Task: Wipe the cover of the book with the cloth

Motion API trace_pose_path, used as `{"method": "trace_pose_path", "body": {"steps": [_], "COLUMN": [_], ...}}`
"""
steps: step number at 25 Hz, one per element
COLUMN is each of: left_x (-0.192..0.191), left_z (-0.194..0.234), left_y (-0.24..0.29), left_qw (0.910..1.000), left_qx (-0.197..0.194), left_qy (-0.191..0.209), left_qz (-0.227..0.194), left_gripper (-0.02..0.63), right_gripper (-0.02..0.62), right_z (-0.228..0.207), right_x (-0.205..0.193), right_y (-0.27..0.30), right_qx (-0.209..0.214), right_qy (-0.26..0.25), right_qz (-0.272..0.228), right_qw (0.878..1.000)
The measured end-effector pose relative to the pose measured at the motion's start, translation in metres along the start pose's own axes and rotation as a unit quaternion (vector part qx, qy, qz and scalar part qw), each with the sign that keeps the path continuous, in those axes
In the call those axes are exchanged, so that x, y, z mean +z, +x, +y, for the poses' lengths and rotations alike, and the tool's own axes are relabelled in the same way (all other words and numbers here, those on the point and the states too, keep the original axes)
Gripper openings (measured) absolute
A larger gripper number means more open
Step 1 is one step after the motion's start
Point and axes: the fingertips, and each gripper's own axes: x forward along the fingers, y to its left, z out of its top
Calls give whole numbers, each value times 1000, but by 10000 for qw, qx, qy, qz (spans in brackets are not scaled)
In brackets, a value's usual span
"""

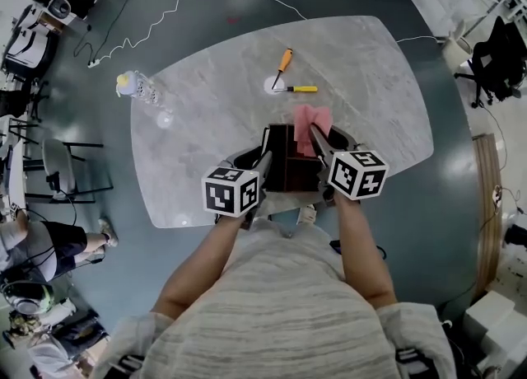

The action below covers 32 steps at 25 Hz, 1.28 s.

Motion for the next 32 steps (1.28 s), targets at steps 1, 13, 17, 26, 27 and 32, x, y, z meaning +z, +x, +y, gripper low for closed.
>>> {"method": "trace_pose_path", "body": {"steps": [1, 13, 17, 26, 27, 32], "left_x": [3, 44, 50, 85, 83, 57], "left_z": [-4, -39, -43, -61, -62, -73], "left_y": [-2, -40, -57, -78, -75, -58], "left_qw": [9998, 9768, 9713, 9277, 9153, 8688], "left_qx": [-31, -423, -315, -132, -105, -596], "left_qy": [186, 2100, 2355, 3640, 3941, 4889], "left_qz": [9, 46, -108, -818, -820, -519], "left_gripper": [80, 80, 78, 74, 72, 74], "right_gripper": [52, 52, 52, 52, 54, 52], "right_z": [0, 9, 7, 20, 21, 25], "right_x": [3, 61, 80, 88, 90, 90], "right_y": [-3, -29, -38, -43, -44, -44], "right_qx": [16, 555, 536, 657, 679, 1084], "right_qy": [-18, -324, -365, -437, -481, -783], "right_qz": [-53, -447, -646, -887, -914, -640], "right_qw": [10000, 9969, 9958, 9929, 9923, 9889]}}
